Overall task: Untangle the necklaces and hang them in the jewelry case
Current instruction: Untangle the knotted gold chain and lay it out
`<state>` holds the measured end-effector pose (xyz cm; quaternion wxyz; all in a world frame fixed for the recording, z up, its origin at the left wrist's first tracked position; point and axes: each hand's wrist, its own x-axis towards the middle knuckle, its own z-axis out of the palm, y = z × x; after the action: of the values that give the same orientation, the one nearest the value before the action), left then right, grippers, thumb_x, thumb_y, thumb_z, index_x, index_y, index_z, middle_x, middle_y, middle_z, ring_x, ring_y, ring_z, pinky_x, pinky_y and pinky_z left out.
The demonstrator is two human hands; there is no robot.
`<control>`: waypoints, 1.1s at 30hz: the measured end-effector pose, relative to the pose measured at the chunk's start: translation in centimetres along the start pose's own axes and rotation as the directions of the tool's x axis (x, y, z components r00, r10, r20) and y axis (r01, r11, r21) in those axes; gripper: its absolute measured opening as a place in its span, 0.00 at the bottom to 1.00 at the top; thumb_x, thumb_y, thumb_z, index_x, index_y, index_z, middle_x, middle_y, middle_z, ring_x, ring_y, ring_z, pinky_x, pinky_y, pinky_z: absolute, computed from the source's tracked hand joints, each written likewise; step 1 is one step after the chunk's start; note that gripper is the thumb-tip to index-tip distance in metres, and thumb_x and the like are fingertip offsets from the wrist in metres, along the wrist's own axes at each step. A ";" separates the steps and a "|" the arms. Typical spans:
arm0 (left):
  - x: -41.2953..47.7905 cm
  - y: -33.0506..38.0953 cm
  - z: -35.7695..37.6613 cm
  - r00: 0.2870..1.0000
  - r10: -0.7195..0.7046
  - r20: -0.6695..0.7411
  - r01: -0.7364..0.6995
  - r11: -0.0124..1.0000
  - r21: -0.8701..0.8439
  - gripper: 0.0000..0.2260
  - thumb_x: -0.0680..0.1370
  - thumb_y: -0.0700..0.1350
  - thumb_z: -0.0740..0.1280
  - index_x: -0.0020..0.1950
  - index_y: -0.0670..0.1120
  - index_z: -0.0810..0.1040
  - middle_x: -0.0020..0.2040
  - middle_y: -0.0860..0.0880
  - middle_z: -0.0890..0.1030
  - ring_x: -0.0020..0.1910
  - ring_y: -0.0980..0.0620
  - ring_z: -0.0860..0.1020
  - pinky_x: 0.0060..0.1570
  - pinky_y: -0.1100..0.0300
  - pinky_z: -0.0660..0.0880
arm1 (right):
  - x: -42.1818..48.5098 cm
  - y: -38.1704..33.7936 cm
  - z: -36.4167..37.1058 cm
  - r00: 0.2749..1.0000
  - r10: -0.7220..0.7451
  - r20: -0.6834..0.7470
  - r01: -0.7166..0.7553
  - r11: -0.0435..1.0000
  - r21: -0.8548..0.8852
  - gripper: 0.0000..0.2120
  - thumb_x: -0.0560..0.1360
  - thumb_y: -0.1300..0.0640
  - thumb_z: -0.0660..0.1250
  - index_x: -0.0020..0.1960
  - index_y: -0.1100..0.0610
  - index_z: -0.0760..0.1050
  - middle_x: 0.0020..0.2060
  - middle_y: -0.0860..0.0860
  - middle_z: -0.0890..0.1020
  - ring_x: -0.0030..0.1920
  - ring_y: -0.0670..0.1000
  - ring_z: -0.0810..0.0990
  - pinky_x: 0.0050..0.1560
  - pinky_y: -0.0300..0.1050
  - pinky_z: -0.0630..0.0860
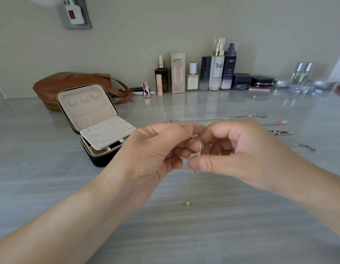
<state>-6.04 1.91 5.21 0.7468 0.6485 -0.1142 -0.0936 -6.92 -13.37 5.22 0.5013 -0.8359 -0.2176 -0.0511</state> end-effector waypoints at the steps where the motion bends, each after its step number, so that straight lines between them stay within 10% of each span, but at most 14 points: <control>1: 0.0 0.0 0.0 1.000 -0.003 0.000 0.003 1.000 0.006 0.08 0.64 0.45 0.67 0.35 0.45 0.85 0.27 0.50 0.78 0.27 0.56 0.73 0.36 0.60 0.69 | 0.0 0.0 0.1 1.000 -0.001 -0.014 0.001 1.000 0.005 0.15 0.55 0.42 0.71 0.39 0.49 0.80 0.31 0.50 0.80 0.31 0.49 0.75 0.35 0.45 0.75; 8: 0.3 0.0 -0.1 0.999 0.018 -0.041 -0.016 0.998 0.059 0.11 0.73 0.40 0.65 0.35 0.45 0.85 0.26 0.51 0.76 0.27 0.58 0.71 0.29 0.66 0.68 | 0.0 1.0 0.1 1.000 0.019 -0.017 -0.018 0.998 0.056 0.06 0.64 0.55 0.77 0.38 0.52 0.80 0.34 0.55 0.82 0.34 0.54 0.77 0.41 0.52 0.76; 15: 0.6 -0.2 -0.3 0.999 -0.002 -0.047 0.003 1.000 0.027 0.10 0.73 0.41 0.66 0.36 0.45 0.85 0.25 0.51 0.71 0.27 0.57 0.68 0.29 0.66 0.67 | -0.1 1.5 -0.4 0.995 0.098 -0.033 -0.089 0.978 0.191 0.02 0.61 0.55 0.71 0.33 0.52 0.79 0.30 0.47 0.82 0.32 0.42 0.78 0.36 0.33 0.74; 28: 0.2 0.2 -0.2 0.997 -0.047 0.057 0.050 0.997 -0.053 0.08 0.63 0.45 0.66 0.33 0.45 0.84 0.23 0.51 0.70 0.25 0.57 0.69 0.26 0.65 0.67 | 0.6 2.3 0.5 0.997 0.068 0.024 -0.063 0.986 -0.153 0.08 0.67 0.53 0.71 0.38 0.39 0.79 0.35 0.43 0.74 0.31 0.43 0.71 0.33 0.33 0.66; 33: 0.2 0.6 -0.4 0.995 -0.037 0.093 0.045 0.995 -0.091 0.07 0.61 0.46 0.67 0.30 0.46 0.83 0.23 0.52 0.70 0.25 0.57 0.69 0.26 0.66 0.67 | 0.8 2.6 0.6 0.990 0.130 0.047 -0.114 0.963 -0.243 0.17 0.74 0.59 0.61 0.49 0.36 0.75 0.47 0.49 0.77 0.45 0.52 0.77 0.49 0.41 0.70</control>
<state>-5.75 2.28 5.80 0.7681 0.6103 -0.1303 -0.1436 -5.22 -13.64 2.97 0.3918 -0.9033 -0.1736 -0.0198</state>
